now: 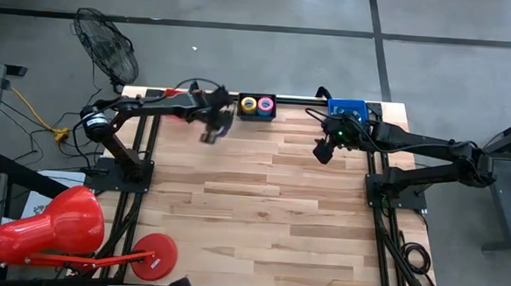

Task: Pick and place Stapler, Stapler remover, tape
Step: Put the blue tape into the black bin

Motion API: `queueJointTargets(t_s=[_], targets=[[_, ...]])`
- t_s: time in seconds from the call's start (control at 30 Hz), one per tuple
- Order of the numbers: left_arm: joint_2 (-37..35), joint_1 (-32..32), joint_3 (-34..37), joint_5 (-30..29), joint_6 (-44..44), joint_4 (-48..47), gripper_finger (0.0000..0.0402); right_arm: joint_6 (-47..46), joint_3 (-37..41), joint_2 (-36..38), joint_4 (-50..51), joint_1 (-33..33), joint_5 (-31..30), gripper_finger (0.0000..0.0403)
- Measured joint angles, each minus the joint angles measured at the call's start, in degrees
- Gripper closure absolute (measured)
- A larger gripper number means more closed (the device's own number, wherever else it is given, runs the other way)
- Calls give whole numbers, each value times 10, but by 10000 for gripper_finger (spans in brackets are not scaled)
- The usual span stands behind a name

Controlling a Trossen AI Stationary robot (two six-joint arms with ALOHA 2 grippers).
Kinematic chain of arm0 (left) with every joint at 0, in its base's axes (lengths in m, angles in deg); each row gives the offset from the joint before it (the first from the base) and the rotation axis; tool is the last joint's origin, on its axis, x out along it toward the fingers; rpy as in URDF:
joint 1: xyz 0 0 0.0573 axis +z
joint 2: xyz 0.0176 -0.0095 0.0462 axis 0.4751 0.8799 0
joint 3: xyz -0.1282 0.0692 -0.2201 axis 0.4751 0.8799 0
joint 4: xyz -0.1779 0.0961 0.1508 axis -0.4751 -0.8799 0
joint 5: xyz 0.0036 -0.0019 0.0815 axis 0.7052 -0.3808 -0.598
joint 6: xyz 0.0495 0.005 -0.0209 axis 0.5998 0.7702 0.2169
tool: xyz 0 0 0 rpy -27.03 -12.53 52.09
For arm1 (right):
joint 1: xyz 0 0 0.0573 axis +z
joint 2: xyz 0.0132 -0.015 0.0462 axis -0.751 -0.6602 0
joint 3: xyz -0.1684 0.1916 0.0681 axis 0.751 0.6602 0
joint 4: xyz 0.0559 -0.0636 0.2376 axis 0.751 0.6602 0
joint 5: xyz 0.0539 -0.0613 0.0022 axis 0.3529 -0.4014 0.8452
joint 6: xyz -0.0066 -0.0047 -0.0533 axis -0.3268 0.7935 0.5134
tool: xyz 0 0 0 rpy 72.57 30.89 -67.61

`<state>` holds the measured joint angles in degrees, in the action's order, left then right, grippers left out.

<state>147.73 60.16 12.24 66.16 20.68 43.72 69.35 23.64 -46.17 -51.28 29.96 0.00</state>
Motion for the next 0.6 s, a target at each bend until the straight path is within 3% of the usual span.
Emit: queueJointTargets(t_s=[0.27,0.6], targets=[[0,-12,-23,-79,-128,234,369,-13,0,0,-15,0,0,146],[52,-77,-23,-257,-132,387,369,-17,0,0,-21,0,-20,146]])
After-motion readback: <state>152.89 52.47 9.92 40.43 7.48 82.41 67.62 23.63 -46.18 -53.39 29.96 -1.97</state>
